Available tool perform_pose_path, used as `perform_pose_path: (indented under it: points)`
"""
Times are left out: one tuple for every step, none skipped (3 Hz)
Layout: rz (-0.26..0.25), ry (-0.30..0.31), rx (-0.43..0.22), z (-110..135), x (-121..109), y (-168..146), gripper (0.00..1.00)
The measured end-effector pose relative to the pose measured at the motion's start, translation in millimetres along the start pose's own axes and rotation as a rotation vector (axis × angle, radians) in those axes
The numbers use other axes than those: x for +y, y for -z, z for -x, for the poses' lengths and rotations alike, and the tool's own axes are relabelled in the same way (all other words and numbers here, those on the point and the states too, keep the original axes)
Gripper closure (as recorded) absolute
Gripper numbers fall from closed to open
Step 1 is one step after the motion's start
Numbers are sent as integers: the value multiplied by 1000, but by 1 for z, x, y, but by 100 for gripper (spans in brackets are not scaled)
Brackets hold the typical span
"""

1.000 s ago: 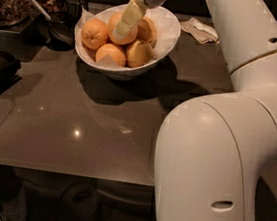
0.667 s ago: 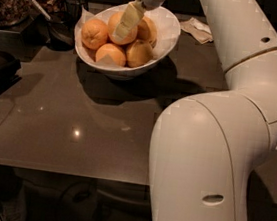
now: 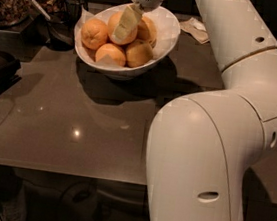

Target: Pick orange from white bowl

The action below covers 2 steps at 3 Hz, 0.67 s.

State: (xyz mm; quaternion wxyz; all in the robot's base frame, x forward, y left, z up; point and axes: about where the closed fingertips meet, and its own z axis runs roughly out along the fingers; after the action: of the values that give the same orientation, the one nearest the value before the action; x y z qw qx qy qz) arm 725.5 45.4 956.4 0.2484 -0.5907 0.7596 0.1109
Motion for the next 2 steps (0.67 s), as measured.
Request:
perform_pose_path:
  points:
    - [5, 8, 10, 0, 0, -6, 28]
    - [7, 15, 17, 1, 1, -10, 30]
